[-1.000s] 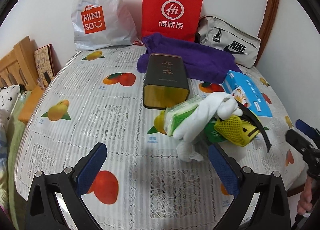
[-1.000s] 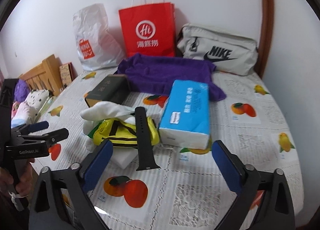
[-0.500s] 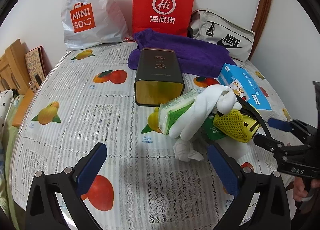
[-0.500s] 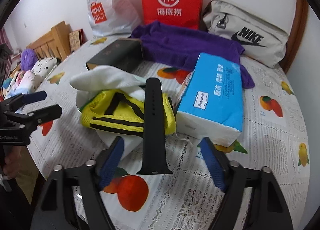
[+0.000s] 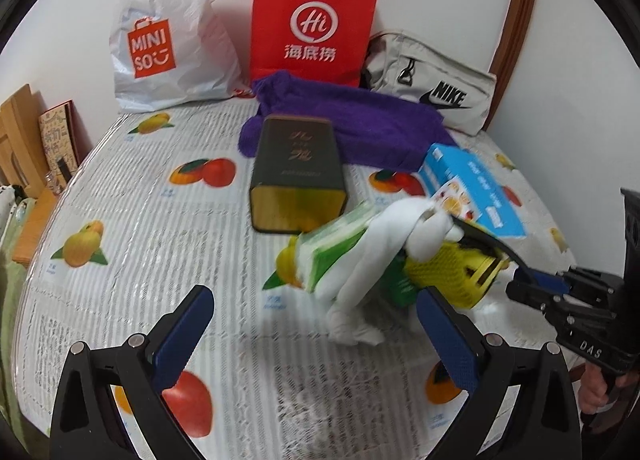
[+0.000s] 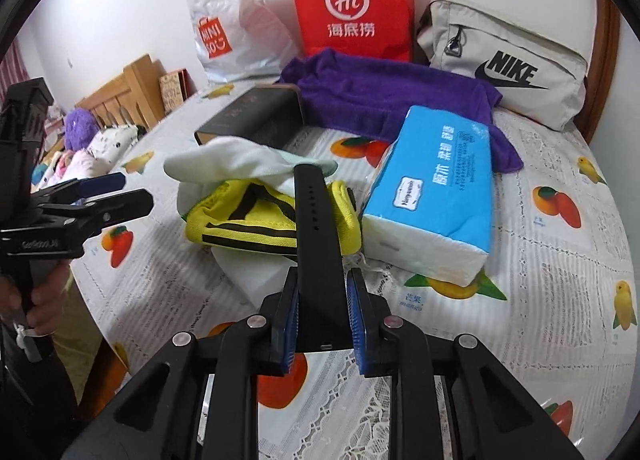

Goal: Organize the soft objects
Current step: 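Grasp the white glove with the left tool while the right tool holds the strap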

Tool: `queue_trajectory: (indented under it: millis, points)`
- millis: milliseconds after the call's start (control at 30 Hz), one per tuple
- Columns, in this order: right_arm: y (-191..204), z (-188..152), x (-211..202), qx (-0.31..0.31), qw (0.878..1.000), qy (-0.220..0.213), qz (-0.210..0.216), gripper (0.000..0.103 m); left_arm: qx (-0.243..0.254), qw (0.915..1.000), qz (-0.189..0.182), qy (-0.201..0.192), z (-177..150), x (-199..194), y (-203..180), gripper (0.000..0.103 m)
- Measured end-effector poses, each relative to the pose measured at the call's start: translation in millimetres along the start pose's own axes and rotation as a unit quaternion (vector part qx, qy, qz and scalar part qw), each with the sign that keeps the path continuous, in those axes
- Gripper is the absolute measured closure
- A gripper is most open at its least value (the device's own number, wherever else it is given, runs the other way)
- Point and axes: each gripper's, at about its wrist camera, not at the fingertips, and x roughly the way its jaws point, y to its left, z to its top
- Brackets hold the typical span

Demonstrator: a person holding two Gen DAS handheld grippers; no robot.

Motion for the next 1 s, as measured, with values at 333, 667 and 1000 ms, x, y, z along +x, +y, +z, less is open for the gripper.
queue_trajectory:
  millis: [333,667,1000]
  points:
    - [-18,-2,-22,0.017,1.0,-0.023,0.002,0.081,0.066,0.9974,-0.025,-0.015,31,19,-51,0.001]
    - [-32,-12,-43,0.026,0.999,-0.039,-0.009,0.081,0.104,0.9945,-0.001,0.016,35,62,-69,0.047]
    - [-45,-39,-54,0.036,0.999,-0.022,-0.028,0.081,0.062,0.9973,-0.037,-0.01,40,35,-42,0.083]
